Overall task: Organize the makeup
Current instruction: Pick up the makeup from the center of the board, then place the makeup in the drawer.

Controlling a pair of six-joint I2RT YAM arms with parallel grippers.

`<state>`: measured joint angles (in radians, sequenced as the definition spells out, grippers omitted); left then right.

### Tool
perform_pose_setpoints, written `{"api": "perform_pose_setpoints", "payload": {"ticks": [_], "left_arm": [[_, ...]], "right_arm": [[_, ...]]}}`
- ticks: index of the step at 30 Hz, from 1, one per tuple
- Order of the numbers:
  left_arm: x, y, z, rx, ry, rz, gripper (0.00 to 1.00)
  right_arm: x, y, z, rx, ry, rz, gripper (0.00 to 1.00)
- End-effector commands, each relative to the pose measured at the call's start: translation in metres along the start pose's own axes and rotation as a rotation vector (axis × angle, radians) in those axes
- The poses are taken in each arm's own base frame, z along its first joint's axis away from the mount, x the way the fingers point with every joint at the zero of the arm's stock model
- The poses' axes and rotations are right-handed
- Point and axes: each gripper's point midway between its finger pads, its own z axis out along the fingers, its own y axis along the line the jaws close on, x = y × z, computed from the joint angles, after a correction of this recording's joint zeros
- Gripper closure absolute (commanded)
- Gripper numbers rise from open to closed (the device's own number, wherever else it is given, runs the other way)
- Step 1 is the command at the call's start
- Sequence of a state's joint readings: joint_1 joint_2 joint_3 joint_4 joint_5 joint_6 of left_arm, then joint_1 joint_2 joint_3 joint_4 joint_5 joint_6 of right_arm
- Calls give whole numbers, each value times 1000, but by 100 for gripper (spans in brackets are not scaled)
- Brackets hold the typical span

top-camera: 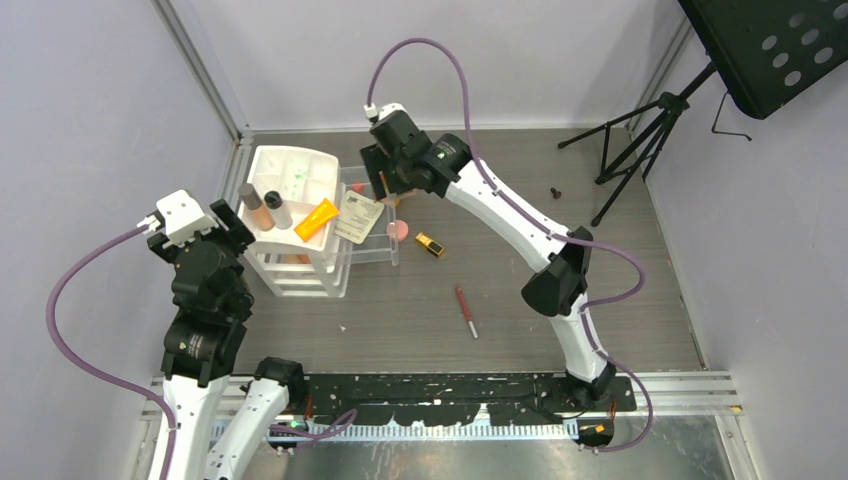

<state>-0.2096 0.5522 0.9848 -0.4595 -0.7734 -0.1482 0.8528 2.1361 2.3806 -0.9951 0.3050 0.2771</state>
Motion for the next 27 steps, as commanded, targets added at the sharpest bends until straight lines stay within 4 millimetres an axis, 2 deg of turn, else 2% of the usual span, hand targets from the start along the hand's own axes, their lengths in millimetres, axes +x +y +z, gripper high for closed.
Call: {"api": "perform_pose_setpoints", "payload": {"ticks": [1,8,12,21,27], "left_arm": [[-13,-2,0,7,-42,-40,29],[-13,-2,0,8,-42,-39,29],[-13,-2,0,9,-42,-40,29],[-13,-1,0,3,-43,-37,29],[-12,-3,1,4,-39,-33,29]], "right_arm": [[-23,36,-24,-185,-97,-114,41],[-7,75,-41,-413,-132,-312,44],[7,86,-45,-493,-129,-444,44],[19,97,-50,-579,-142,-590,43],[31,98,-42,-591,-120,-642,43]]}}
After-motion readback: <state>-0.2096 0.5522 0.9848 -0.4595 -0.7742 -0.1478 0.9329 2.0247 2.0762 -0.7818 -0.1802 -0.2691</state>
